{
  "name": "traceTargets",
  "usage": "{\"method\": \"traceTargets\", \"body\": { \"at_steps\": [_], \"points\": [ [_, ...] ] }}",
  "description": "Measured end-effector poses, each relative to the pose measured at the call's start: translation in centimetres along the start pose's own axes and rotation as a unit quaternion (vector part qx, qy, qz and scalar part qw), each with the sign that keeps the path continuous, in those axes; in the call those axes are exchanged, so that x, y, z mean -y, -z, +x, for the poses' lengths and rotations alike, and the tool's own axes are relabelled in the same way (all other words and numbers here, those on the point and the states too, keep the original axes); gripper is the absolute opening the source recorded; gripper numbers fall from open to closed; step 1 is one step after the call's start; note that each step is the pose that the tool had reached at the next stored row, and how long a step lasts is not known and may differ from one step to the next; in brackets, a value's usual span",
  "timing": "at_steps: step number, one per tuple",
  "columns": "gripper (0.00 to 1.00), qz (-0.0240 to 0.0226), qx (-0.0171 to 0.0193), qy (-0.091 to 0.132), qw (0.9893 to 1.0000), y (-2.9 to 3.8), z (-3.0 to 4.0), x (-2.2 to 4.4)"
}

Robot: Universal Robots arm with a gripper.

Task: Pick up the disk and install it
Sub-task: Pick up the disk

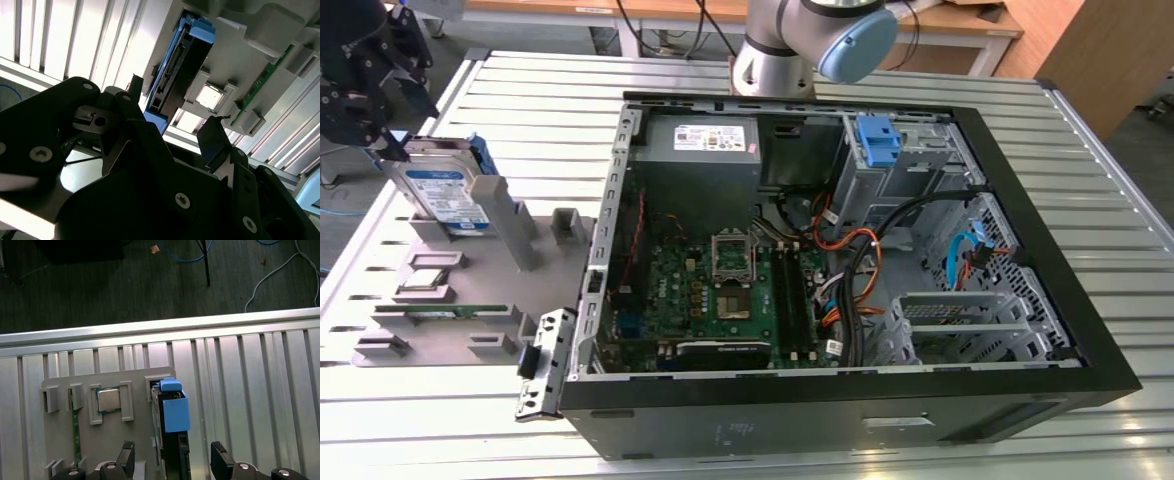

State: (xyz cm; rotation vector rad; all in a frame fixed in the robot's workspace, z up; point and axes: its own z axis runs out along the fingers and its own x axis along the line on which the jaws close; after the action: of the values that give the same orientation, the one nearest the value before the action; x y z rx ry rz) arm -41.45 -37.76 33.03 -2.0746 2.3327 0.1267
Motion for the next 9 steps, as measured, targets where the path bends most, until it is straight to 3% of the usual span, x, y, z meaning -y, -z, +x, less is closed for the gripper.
{"method": "traceTargets", "body": {
  "at_steps": [9],
  "points": [
    [0.7,0.0001,0.0001,0.0,1.0,-0.29,0.02,0.02]
  ]
}}
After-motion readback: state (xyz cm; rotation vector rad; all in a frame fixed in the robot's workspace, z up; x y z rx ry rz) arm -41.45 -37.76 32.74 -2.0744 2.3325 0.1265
